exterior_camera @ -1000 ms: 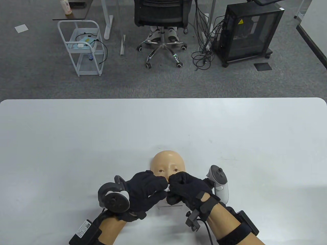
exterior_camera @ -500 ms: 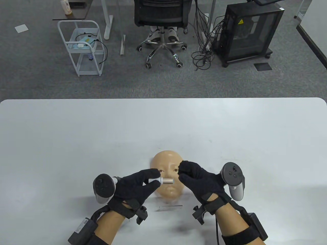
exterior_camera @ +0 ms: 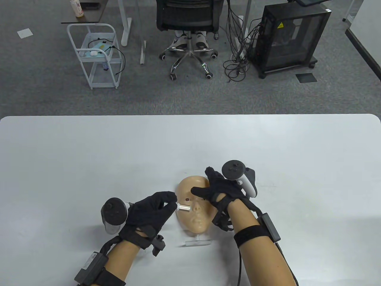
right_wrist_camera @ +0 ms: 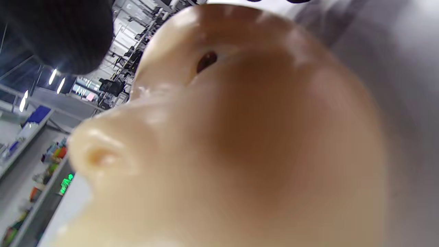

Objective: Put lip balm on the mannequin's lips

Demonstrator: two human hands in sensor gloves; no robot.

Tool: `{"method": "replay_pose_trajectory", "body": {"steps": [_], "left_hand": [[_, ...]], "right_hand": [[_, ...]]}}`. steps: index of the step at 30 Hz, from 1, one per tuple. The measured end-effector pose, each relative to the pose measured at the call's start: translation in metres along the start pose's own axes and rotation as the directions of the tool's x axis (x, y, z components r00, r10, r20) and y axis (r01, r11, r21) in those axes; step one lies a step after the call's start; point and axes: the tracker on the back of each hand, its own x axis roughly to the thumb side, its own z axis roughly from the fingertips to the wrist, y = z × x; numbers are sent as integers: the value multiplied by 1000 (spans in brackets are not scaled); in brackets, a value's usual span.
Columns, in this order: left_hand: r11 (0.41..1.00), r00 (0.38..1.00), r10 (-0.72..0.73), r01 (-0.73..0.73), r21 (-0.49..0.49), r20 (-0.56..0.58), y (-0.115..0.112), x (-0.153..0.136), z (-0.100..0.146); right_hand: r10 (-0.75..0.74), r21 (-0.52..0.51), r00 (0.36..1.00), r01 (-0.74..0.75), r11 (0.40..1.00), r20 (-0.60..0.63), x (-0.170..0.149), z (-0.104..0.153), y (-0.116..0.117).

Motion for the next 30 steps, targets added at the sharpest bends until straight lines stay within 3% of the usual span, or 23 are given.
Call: {"method": "replay_pose_trajectory", "body": {"steps": [14,23,30], "left_hand": [[974,977,-204,209,-86,57,-24,8,0],[878,887,-414,449,-167,207,-54,30,1],[824,839,-484,533,-192,249,-68,34,2]], "right_hand": [[105,-101,992,-98,990,66,4,6,13],[117,-96,988,-108,990,100,7,9,17],[123,-95,986,-113,989,110,7,9,18]]}}
